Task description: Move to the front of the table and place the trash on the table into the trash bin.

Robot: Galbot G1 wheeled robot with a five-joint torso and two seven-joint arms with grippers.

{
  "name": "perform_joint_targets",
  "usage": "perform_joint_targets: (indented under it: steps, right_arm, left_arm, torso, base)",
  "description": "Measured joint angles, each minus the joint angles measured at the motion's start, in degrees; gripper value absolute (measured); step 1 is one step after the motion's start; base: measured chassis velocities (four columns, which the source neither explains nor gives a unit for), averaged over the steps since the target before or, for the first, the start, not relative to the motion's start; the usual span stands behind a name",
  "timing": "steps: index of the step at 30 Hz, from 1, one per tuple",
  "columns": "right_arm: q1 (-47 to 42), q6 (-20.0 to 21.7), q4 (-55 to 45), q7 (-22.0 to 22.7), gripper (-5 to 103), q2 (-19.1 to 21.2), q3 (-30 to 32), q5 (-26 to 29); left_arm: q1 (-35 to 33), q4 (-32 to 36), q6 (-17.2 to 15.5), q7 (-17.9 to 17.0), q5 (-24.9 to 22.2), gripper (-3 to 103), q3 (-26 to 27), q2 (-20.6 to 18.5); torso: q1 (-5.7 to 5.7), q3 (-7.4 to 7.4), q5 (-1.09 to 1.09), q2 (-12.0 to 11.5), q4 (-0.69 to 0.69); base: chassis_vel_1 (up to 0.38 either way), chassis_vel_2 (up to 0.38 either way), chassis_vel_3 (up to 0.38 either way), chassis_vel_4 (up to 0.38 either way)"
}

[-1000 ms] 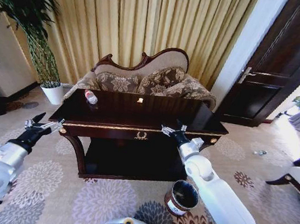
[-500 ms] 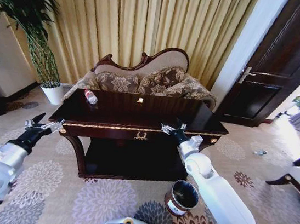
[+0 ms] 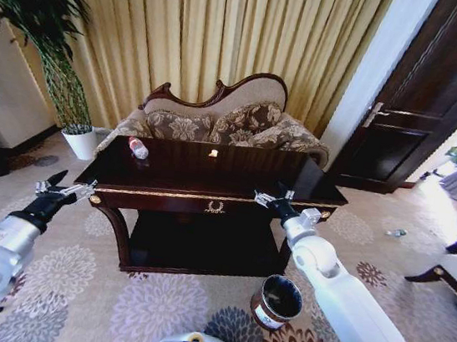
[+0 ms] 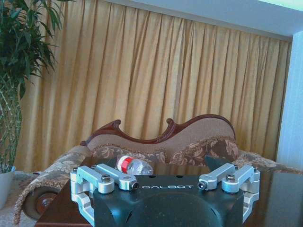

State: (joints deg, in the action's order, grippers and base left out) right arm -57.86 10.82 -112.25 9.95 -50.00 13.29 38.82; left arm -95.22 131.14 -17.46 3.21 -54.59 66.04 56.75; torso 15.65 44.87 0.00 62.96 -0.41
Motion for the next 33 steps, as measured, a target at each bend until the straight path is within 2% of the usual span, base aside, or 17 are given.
perform_joint_targets:
  steps: [12, 14, 19, 33]
  right_arm:
    - [2.7, 0.3, 2.7, -1.0, 100, -1.7, -0.9, 3.8]
    - [2.3, -1.7, 3.3, -1.5, 100, -1.7, -0.8, 3.7]
    - [1.7, -2.6, 3.5, -1.8, 100, -1.6, -0.4, 3.1]
    - [0.9, -2.7, 3.0, -2.0, 100, -1.4, -0.4, 1.0]
  left_arm:
    - [-0.2, 0.1, 0.0, 0.2, 0.1, 100, -0.1, 0.4]
    - [-0.2, 0.1, 0.0, 0.2, 0.3, 100, -0.1, 0.5]
    - [-0.3, 0.1, 0.0, 0.3, 0.4, 100, -0.4, 0.7]
    - [-0.1, -0.1, 0.0, 0.4, 0.6, 100, -0.7, 0.3]
  torso:
    - [0.00, 0.00, 0.00, 0.0, 0.01]
    - [0.00, 0.00, 0.00, 0.0, 0.00]
    - [0.00, 0.00, 0.00, 0.0, 0.00]
    - [0.00, 0.00, 0.00, 0.0, 0.01]
  base:
    - [0.000, 0.000, 0.000, 0.000]
    - [0.000, 0.000, 0.000, 0.000]
    - [0.000, 0.000, 0.000, 0.000]
    - [-0.081, 0.079, 0.080, -0.076]
